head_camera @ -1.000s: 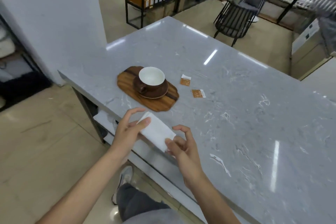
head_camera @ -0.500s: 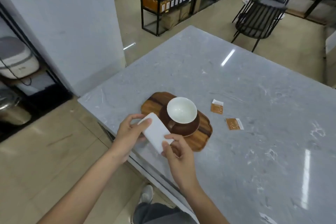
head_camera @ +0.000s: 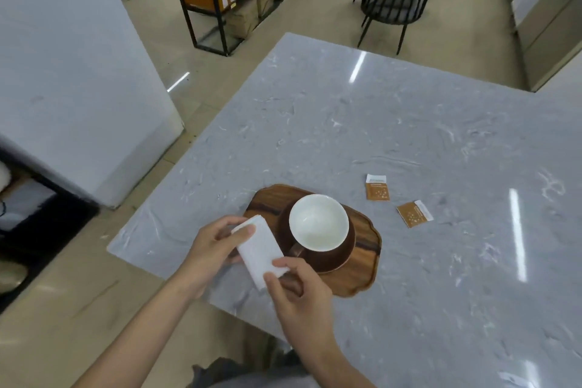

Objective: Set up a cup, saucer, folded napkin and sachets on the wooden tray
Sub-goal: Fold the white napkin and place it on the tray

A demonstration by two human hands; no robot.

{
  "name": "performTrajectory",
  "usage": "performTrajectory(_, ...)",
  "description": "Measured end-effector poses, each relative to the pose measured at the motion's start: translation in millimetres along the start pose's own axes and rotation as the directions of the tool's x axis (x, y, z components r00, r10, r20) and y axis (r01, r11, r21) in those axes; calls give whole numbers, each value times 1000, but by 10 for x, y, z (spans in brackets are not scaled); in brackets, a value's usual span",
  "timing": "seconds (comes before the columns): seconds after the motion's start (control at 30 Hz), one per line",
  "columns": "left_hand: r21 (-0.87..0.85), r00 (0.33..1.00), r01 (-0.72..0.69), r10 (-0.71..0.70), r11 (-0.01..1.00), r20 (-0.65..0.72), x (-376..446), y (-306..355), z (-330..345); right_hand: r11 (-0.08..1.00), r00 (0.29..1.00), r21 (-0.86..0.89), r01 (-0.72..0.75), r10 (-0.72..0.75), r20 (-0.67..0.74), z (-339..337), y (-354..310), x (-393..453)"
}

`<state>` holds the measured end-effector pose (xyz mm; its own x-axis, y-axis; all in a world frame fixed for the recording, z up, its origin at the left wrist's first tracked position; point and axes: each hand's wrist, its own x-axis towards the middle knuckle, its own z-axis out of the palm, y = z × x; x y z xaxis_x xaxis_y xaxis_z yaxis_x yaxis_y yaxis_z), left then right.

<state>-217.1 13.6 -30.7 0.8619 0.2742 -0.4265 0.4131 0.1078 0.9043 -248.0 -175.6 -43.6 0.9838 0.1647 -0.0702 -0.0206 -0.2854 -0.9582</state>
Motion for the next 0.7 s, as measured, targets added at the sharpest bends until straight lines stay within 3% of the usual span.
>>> performTrajectory(0.23, 112, 978, -17, -7, 994, 208, 292, 127, 10, 992, 984, 61, -109, 116, -137, 119, 30, -70)
performTrajectory(0.47, 200, 909, -87, -4, 976, 418, 717, 262, -147, 984, 932, 85, -159, 178, -317, 504, -7, -72)
performTrajectory(0.6, 312, 878, -203, 31, 928, 477, 1018, 324, -202, 981, 902, 88, -171, 192, -387, 802, -111, 42)
performTrajectory(0.7, 431, 855, -356, 102, 829, 509, 1230, 341, -229, 982, 870, 18, -188, 175, -461, 968, -133, 150)
